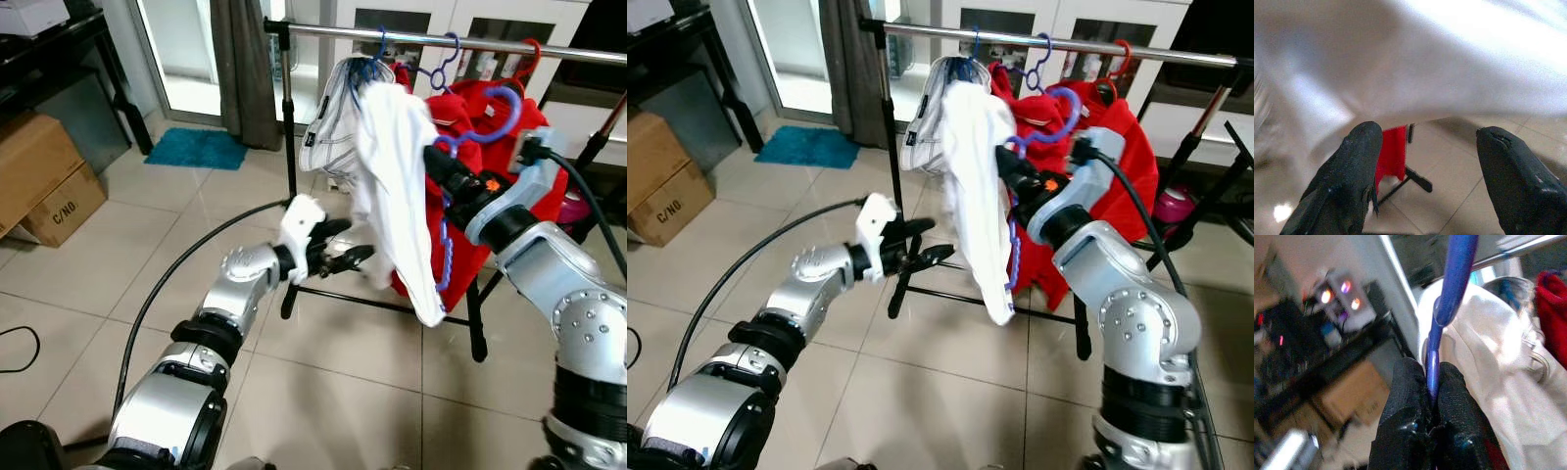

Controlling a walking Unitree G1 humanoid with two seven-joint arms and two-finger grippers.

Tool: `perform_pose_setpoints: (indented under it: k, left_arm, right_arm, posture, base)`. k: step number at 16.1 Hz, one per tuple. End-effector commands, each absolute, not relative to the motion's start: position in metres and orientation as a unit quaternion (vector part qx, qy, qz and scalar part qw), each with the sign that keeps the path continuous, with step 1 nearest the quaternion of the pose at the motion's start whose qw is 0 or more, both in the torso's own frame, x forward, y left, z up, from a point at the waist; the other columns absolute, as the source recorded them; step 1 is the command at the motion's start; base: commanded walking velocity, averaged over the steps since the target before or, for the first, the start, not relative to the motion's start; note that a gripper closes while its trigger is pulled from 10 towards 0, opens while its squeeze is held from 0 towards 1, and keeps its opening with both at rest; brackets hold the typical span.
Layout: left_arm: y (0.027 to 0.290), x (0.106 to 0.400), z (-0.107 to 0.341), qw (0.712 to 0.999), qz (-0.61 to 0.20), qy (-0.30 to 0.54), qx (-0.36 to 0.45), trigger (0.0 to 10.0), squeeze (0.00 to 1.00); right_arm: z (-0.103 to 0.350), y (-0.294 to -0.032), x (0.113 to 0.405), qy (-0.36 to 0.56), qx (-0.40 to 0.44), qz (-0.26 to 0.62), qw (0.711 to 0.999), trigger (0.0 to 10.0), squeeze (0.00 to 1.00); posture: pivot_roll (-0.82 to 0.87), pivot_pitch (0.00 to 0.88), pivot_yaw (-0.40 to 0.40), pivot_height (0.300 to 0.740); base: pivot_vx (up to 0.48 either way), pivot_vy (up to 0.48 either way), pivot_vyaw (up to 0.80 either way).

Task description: Hang hanger

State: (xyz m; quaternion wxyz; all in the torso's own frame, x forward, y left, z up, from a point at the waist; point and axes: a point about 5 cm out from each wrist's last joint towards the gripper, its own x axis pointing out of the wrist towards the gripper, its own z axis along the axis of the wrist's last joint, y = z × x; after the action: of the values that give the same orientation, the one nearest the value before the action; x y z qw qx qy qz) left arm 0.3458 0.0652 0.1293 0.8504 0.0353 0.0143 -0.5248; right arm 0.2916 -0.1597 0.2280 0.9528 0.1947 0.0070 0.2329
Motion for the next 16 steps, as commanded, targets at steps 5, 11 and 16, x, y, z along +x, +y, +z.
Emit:
perform_pose_setpoints:
  k: [5, 11, 16]
  left_arm:
    - [0.094, 0.338, 0.178, 0.791, -0.612, -0.028, 0.007, 10.0, 0.0]
    - [0.135, 0.353, 0.236, 0.722, -0.675, 0.02, 0.15, 10.0, 1.0]
    - [0.129, 0.348, 0.23, 0.645, -0.734, 0.089, 0.192, 10.0, 0.0]
  right_arm:
    - [0.221, -0.159, 0.278, 0.022, 0.001, 0.284, 0.959, 10.0, 0.0]
    - [0.218, -0.135, 0.259, 0.022, -0.142, 0.447, 0.883, 10.0, 0.0]
    - [0.218, -0.133, 0.249, 0.025, -0.179, 0.492, 0.852, 10.0, 0.0]
  posture:
    - [-0.27, 0.0, 0.048, 0.74]
    - [-0.24, 0.0, 0.035, 0.74]
    - [-0.25, 0.0, 0.053, 0.74]
  base:
    - [0.0, 0.0, 0.0]
    - [0.0, 0.0, 0.0]
    - [0.0, 0.0, 0.0]
